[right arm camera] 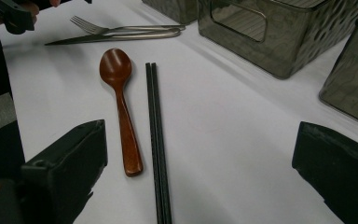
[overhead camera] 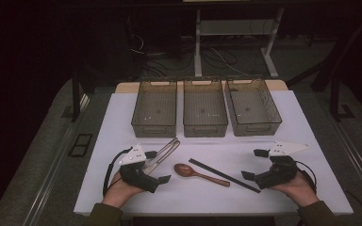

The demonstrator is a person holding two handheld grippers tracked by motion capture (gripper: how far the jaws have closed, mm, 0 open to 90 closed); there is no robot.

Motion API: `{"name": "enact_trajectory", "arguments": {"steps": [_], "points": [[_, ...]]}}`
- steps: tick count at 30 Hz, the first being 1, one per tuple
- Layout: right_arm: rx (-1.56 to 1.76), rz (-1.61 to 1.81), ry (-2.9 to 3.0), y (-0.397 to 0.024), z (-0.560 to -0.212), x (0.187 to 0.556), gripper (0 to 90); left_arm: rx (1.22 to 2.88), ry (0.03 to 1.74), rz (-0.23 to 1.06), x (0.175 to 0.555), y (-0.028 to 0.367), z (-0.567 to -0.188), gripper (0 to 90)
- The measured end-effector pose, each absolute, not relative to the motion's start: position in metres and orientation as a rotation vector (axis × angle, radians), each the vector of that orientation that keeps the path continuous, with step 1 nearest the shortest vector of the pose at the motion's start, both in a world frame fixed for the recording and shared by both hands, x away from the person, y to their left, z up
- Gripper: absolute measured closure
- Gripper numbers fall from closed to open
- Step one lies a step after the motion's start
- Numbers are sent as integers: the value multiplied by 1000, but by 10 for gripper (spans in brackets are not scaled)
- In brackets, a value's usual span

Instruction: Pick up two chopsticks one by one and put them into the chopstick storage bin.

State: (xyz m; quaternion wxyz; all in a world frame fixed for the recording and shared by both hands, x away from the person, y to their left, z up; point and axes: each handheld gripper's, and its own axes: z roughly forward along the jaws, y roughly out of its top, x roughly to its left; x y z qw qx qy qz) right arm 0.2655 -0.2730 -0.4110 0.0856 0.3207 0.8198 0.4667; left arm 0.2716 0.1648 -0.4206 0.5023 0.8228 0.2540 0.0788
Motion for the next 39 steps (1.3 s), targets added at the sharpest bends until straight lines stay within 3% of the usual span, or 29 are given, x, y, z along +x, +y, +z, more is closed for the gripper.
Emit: {"name": "enact_trajectory", "arguments": {"steps": [25,30,31,32,39], "points": [[920,1336,2514,-249,-417,278,56,1987,609,185,272,162,-423,0],[919,1302,2528,-247,-419,277,242,1984,611,186,273,163,-422,0],[919,1302,2528,-247,-419,277,242,1983,610,186,272,163,-422,0],[909,1286,2539,-246,-420,277,311,1983,609,187,272,163,-422,1],[884,1249,2572,-243,-424,277,450,1983,598,193,273,163,-422,21]]}}
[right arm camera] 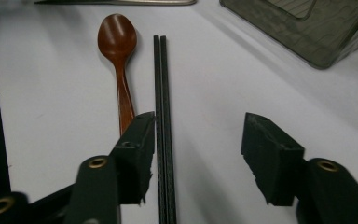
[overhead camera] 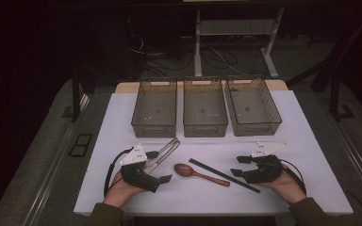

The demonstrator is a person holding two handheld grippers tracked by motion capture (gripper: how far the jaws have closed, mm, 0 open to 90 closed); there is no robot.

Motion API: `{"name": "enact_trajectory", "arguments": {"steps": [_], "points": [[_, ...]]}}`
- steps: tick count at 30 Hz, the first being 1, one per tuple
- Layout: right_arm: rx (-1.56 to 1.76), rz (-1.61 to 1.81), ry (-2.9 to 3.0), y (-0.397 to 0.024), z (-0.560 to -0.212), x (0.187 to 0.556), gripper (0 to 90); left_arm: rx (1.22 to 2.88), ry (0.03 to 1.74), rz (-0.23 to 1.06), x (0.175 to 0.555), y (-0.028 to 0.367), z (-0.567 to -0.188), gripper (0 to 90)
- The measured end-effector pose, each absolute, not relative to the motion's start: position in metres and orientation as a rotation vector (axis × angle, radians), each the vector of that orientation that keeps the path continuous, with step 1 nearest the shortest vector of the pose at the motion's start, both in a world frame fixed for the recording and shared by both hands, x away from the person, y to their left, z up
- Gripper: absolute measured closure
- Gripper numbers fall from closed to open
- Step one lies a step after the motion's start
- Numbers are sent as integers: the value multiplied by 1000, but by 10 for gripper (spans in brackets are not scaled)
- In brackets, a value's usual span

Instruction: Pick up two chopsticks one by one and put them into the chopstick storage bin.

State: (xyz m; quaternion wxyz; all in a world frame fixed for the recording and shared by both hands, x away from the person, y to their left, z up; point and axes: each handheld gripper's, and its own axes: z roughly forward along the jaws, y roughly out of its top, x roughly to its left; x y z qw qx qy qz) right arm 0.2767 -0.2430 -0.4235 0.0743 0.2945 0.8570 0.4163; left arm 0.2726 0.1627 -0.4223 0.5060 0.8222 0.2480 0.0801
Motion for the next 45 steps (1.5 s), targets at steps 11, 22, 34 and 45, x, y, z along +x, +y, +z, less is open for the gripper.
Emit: {"name": "enact_trajectory", "arguments": {"steps": [11,22,34,45], "points": [[840,1183,2663,-237,-432,276,672,1981,604,190,273,163,-422,22],[813,1122,2737,-232,-439,275,781,1985,601,190,272,163,-423,22],[809,1088,2745,-230,-442,275,798,1982,600,188,272,163,-423,25],[799,1080,2734,-229,-446,276,804,1979,602,184,272,162,-423,27]]}}
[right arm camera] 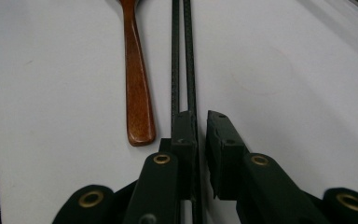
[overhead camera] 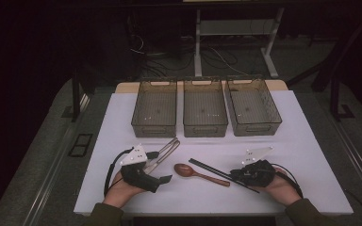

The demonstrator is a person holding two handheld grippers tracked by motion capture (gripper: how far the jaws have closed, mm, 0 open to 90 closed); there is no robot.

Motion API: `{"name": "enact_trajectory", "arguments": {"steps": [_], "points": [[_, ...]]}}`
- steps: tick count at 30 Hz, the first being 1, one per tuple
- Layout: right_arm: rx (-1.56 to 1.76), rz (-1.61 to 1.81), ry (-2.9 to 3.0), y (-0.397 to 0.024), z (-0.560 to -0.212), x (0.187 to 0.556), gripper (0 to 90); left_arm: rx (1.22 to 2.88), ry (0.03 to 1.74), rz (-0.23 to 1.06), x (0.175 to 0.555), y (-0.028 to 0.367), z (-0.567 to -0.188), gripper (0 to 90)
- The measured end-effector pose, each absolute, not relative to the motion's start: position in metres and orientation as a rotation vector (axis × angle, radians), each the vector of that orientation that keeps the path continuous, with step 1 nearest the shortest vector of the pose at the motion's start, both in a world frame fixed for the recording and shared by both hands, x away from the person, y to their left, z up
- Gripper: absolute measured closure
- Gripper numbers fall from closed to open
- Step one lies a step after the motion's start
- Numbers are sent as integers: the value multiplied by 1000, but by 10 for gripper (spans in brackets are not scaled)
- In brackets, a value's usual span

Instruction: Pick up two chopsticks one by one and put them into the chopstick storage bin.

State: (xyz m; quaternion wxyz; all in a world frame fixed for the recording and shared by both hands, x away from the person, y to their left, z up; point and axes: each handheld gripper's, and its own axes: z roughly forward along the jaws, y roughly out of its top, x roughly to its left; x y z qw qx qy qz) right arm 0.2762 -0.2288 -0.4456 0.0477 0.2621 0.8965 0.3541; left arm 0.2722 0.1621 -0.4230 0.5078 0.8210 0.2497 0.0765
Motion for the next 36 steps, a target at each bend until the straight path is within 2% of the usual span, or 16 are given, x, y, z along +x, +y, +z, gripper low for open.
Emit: {"name": "enact_trajectory", "arguments": {"steps": [17,24,36], "points": [[777,1076,2705,-226,-448,275,797,1987,597,185,273,162,-423,27],[770,1071,2690,-226,-449,274,842,1985,598,187,273,161,-424,26],[820,1158,2680,-230,-446,276,853,1988,591,179,273,162,-424,35]]}}
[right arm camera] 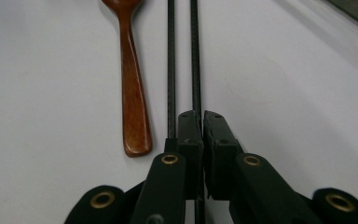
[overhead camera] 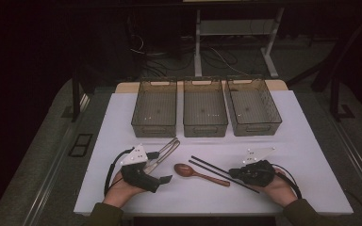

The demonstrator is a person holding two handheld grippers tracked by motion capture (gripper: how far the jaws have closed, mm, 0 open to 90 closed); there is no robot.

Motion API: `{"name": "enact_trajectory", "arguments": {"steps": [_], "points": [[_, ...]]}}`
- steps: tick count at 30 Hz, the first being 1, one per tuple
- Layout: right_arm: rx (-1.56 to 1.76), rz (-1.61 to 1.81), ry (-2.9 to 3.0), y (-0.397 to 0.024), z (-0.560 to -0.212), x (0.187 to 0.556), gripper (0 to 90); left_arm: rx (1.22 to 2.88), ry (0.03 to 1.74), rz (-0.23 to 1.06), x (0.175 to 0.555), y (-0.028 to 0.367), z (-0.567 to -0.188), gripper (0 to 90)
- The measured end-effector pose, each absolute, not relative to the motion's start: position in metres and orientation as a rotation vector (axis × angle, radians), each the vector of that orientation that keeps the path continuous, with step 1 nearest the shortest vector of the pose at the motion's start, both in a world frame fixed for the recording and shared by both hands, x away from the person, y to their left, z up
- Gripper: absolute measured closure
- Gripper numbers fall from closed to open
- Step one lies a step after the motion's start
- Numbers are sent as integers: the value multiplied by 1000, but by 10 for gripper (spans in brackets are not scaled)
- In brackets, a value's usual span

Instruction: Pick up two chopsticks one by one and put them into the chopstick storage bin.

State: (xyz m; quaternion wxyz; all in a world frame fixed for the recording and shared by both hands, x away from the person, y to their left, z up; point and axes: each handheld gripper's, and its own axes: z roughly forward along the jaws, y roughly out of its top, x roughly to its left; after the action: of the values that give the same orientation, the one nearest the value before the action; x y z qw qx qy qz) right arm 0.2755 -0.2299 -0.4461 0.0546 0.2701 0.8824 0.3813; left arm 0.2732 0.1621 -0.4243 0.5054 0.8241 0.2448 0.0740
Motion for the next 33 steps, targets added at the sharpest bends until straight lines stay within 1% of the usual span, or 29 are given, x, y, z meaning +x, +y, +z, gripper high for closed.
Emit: {"name": "enact_trajectory", "arguments": {"steps": [21,27,33], "points": [[859,1286,2627,-241,-434,277,853,1993,597,183,274,163,-425,34],[858,1307,2609,-242,-429,277,852,1986,617,192,274,162,-425,0],[865,1338,2580,-245,-422,278,853,1982,626,195,274,162,-426,0]]}}
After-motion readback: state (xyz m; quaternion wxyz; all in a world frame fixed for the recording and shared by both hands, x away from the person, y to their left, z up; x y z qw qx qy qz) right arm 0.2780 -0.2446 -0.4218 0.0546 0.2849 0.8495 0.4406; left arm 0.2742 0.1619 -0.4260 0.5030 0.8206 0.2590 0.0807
